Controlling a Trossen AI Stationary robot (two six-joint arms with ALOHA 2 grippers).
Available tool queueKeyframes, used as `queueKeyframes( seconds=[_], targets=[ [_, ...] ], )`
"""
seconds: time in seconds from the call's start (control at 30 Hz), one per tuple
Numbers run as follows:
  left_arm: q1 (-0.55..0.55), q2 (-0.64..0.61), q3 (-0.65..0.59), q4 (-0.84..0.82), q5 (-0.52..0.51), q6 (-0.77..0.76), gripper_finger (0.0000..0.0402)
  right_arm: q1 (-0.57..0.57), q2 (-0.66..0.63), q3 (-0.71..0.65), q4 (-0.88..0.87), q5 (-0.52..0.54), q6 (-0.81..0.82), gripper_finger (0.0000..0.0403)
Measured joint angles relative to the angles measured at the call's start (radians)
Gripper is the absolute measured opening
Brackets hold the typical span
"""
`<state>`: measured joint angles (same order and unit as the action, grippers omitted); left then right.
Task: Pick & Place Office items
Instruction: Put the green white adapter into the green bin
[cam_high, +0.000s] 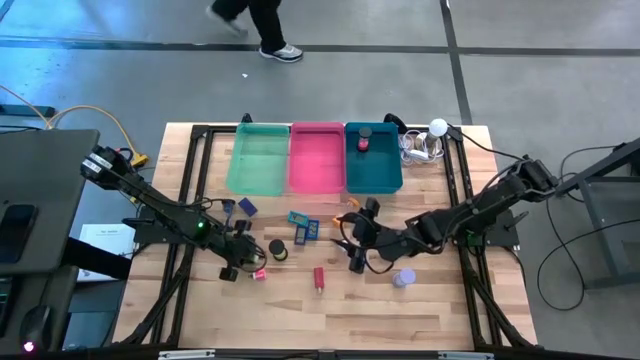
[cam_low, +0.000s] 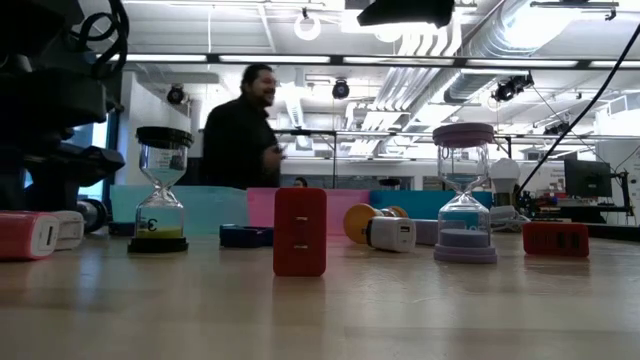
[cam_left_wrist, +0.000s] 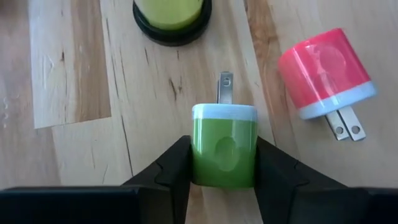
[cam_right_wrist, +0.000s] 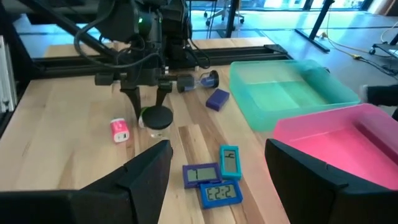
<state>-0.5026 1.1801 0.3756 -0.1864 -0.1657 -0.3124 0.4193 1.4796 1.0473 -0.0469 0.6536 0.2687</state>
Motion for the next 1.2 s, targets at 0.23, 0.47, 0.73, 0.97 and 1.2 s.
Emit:
queueKeyframes(
  seconds=[0.23, 0.47, 0.73, 0.97, 1.2],
  targets=[
    [0.000, 0.001, 0.058, -0.085, 0.013, -0.087, 0.0123, 0.042, 0.000, 0.000, -0.002, 0.001, -0.001, 0.0252],
    [0.000, 0.001, 0.238, -0.361, 0.044, -0.131, 0.0123, 0.078, 0.000, 0.000, -0.022, 0.002, -0.001, 0.0252],
    [0.000, 0.001, 0.417, -0.627, 0.033, -0.138, 0.0123, 0.114, 0.000, 0.000, -0.040, 0.052, 0.000, 0.0252],
    [0.006, -0.020, 0.519, -0.848, -0.013, -0.156, 0.0123, 0.132, 0.000, -0.001, -0.157, 0.143, 0.093, 0.0252],
    [0.094, -0.131, 0.526, -0.878, -0.122, 0.023, 0.0123, 0.132, 0.000, -0.001, -0.194, 0.183, 0.154, 0.0252]
  ],
)
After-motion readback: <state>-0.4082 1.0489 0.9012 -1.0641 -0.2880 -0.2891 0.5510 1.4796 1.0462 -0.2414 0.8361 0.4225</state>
